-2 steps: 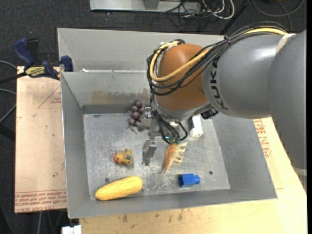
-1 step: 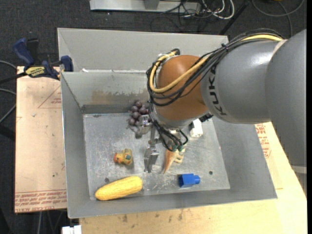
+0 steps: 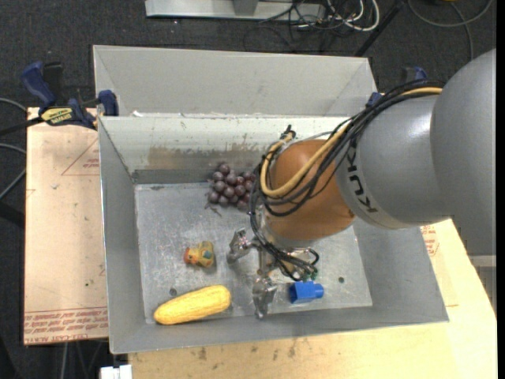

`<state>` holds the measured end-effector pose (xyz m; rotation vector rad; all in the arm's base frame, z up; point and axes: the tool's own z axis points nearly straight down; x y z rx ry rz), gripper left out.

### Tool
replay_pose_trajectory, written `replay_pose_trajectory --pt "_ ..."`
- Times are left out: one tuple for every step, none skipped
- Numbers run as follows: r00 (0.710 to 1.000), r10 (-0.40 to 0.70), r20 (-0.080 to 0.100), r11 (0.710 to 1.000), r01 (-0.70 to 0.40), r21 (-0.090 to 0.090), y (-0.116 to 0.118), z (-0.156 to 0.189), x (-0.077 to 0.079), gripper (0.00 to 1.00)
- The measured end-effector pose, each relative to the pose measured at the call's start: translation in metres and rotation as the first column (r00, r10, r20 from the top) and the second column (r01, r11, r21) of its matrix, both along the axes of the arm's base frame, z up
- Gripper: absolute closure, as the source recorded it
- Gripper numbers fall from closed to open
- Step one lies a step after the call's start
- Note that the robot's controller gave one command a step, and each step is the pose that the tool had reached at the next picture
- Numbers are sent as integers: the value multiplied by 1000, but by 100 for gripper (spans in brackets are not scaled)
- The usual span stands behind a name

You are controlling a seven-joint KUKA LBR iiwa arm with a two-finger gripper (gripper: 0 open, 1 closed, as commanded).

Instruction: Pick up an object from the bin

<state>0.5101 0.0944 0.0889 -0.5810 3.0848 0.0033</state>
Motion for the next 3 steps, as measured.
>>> replay_pose_trajectory --pt "992 -123 3 992 123 2 117 -15 7 100" --pt "992 -127 3 992 127 3 115 -15 7 100" --pt "1000 -3 11 1000 3 -2 124 -15 1 100"
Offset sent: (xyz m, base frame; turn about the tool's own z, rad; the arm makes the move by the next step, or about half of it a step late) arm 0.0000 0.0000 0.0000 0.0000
